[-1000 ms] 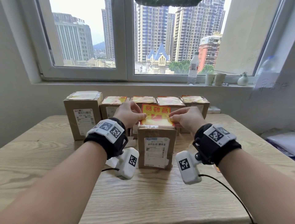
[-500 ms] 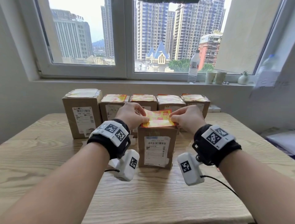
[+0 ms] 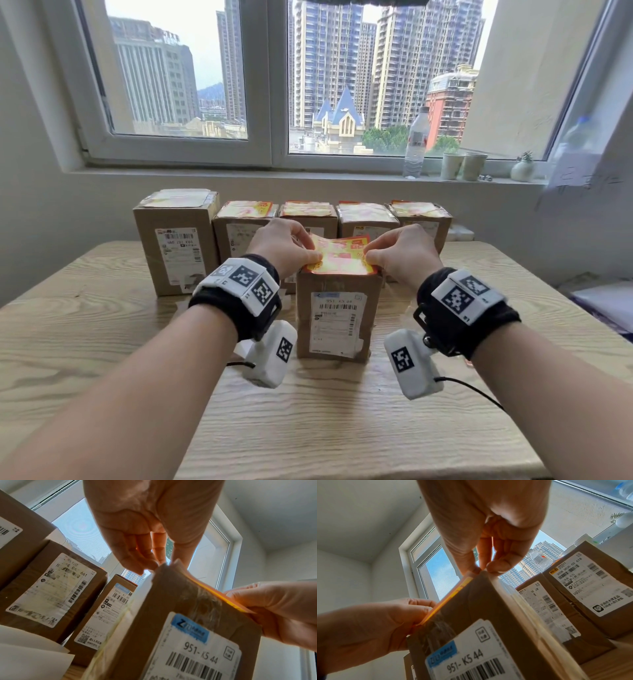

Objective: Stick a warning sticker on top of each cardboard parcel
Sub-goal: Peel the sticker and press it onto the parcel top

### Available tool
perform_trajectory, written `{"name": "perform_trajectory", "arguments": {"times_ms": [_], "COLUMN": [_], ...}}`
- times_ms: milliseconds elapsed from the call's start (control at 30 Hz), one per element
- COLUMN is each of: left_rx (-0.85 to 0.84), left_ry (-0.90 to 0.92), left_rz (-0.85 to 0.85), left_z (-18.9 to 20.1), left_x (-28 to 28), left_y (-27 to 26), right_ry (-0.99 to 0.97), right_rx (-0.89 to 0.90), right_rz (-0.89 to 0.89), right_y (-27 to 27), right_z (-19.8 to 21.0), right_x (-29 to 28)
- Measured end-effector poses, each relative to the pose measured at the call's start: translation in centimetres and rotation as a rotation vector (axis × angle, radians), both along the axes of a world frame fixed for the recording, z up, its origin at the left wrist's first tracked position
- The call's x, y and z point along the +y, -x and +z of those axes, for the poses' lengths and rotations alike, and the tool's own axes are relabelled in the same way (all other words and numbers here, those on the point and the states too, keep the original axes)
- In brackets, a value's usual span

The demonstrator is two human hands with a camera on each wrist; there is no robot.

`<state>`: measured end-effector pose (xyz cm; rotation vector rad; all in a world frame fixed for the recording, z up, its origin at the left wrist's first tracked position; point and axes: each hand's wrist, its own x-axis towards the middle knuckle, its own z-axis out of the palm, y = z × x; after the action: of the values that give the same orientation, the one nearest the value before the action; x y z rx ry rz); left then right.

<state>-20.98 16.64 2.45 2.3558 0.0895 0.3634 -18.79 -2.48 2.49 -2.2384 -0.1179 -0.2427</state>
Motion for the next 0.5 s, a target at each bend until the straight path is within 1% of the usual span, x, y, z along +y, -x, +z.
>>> {"name": "perform_trajectory", "arguments": {"times_ms": [300,400,500], "left_rx": [0.000,0.052,0.005], "left_ry": [-0.185,-0.163,-0.136], "left_rz": [-0.006,-0.020,-0.004], "left_z": [0.7,0.8,0.5], "left_x": [-0.5,0.1,0.9], "left_y": [0.1,-0.2,-0.6], "right_ry": [0.037,0.032,0.023], "right_rx": [-0.005,0.011,-0.032], "right_rz": [0.024,0.035,0.058], "right_y": [0.1,0.0,-0.4], "right_z": [-0.1,-0.2,-0.3], "right_x": [0.3,0.1,0.0]}}
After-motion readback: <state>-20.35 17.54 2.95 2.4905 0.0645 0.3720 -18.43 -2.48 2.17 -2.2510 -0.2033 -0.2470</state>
